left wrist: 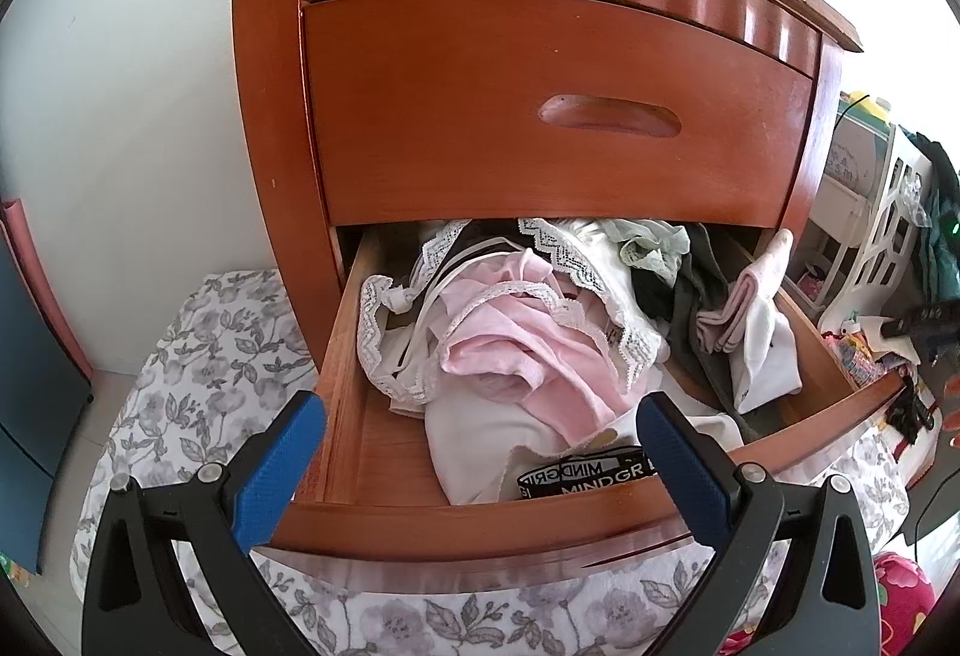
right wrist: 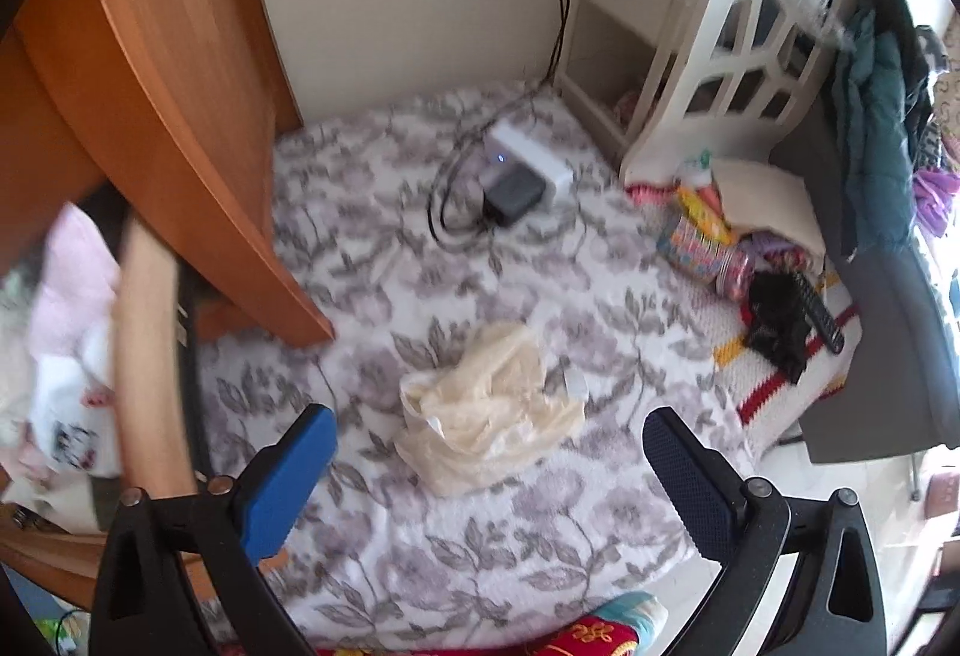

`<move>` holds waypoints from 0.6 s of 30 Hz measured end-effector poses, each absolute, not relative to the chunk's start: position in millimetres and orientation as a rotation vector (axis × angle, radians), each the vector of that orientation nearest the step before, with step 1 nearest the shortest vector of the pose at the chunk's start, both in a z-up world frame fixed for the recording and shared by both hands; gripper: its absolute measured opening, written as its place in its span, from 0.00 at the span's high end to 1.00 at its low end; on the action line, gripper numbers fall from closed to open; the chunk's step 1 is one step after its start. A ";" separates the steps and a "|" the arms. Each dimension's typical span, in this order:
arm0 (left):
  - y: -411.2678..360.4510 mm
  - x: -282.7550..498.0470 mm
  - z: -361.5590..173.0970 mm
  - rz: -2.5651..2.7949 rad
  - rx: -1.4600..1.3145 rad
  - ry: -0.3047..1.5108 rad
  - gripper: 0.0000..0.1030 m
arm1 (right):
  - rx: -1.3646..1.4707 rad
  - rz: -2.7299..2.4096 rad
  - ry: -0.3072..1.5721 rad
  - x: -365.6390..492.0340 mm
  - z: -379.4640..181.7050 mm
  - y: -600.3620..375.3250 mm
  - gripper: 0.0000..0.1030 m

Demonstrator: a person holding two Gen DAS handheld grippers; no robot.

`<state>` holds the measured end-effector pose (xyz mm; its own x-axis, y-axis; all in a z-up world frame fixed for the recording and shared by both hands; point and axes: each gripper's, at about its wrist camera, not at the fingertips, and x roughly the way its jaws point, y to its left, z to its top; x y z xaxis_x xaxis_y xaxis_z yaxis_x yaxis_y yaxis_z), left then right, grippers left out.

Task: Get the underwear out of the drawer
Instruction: 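Lower the cream cloth onto the bedsheet and open the right gripper, then reach the right gripper into the drawer and grasp the pink sock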

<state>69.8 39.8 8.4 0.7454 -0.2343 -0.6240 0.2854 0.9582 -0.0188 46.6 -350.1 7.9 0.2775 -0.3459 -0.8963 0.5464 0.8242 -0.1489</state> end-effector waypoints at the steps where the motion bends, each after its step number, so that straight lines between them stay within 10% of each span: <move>1: 40.0 69.7 8.5 -0.285 0.079 0.672 0.00 | 0.205 -0.597 1.117 47.5 16.1 -347.1 0.00; 18: 42.5 69.9 9.1 -0.287 0.068 0.668 0.00 | 0.099 -0.447 0.901 78.3 77.9 -280.5 0.00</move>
<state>69.9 42.5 9.1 0.7473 -0.2404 -0.6194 0.2836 0.9585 -0.0298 78.3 -280.5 77.9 0.5359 -0.3340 -0.7754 0.4160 0.9037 -0.1017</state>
